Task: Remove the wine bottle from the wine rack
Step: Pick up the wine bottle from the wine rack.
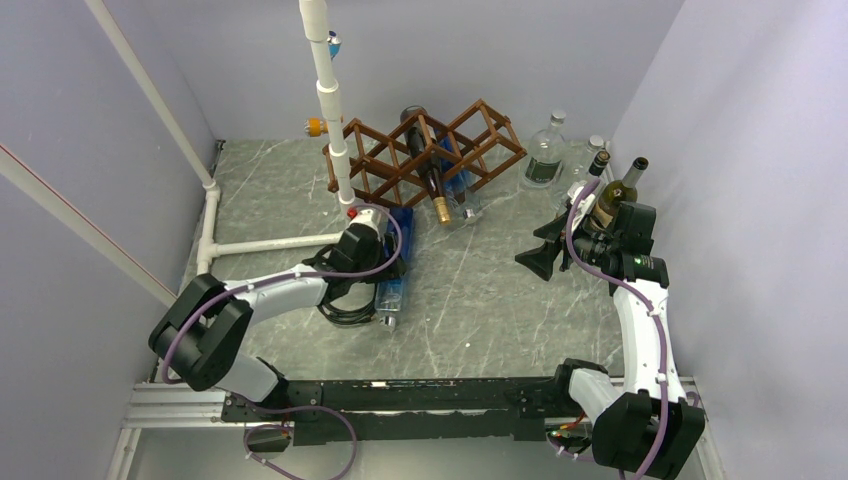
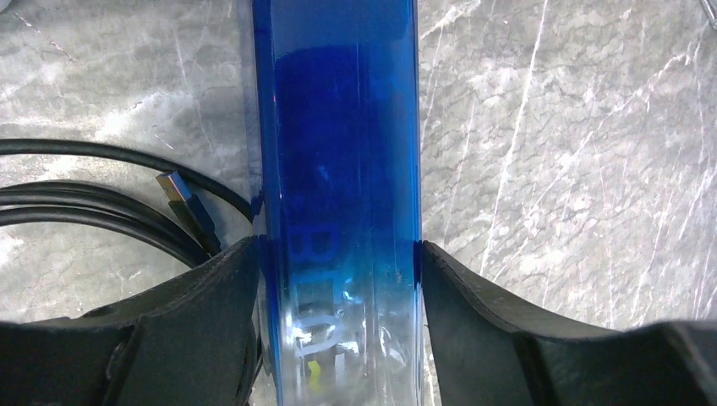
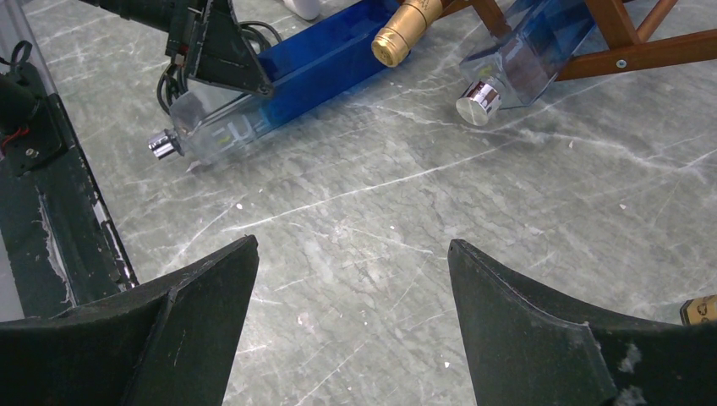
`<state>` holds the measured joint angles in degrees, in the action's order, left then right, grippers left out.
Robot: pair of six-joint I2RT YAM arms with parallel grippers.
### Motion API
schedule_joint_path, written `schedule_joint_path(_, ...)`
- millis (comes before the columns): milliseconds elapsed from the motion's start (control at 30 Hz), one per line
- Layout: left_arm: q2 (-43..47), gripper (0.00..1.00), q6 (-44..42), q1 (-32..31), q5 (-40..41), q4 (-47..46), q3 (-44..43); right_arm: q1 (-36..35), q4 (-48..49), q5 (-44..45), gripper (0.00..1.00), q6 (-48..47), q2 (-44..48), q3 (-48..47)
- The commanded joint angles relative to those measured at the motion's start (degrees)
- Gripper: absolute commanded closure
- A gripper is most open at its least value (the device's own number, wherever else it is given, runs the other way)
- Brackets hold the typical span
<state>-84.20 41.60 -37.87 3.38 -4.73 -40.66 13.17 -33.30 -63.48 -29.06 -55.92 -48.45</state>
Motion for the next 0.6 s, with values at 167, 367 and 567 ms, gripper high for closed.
schedule_joint_path(167,-0.2,0.97,-1.7,-1.4,-2.8,0.9,-3.7,-0.2,1.1,-0.3,0.14,-0.9,0.0,-0.1)
schedule_joint_path(367,-4.5,0.67,-5.3,-4.6,0.5,8.8,-10.6,-0.2,1.1,-0.2,0.14,-1.0,-0.1,0.0)
schedule_joint_path(567,-9.4,0.54,-8.1,-6.3,4.4,16.5,-16.7,-0.2,1.0,-0.3,0.14,-1.0,-0.2,-0.1)
